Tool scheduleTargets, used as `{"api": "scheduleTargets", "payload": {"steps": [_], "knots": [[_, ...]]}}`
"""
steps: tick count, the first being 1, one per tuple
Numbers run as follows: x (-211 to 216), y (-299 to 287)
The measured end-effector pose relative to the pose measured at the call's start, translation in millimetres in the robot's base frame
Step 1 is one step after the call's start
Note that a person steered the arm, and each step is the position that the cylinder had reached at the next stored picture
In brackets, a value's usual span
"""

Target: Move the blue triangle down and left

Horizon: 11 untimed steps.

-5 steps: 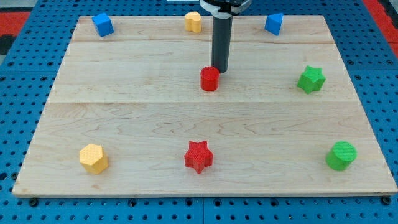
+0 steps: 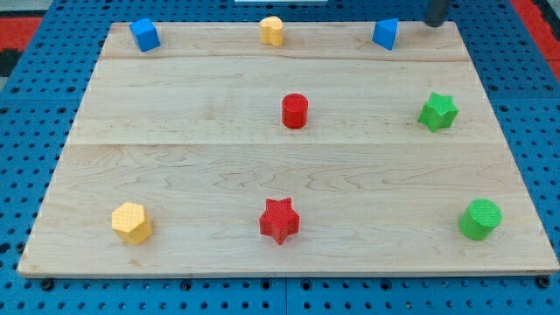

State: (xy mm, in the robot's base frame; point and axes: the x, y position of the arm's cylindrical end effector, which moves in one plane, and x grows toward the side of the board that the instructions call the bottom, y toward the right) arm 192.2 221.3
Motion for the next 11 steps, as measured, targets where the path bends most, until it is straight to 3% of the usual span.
{"api": "scheduleTargets", "payload": {"steps": [1,2,11], "knots": [[34.3,-77.8],[43.7,-113.4],[39.9,-109.4]]}}
